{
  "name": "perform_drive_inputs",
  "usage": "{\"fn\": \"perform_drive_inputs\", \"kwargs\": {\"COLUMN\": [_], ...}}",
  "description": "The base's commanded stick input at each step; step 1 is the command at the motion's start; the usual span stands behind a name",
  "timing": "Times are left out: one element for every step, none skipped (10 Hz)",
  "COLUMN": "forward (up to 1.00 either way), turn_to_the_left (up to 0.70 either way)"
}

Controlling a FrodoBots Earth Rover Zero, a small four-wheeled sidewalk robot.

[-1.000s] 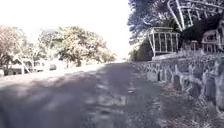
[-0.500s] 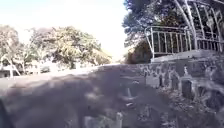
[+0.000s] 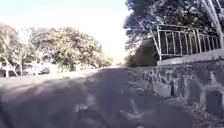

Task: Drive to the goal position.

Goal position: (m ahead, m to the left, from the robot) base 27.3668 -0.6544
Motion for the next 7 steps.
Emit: {"fn": "perform_drive_inputs", "kwargs": {"forward": [1.0, 1.0, 1.0, 1.0, 1.0, 1.0, 1.0], "turn_to_the_left": [0.0, 0.0, 0.0, 0.0, 0.0, 0.0, 0.0]}}
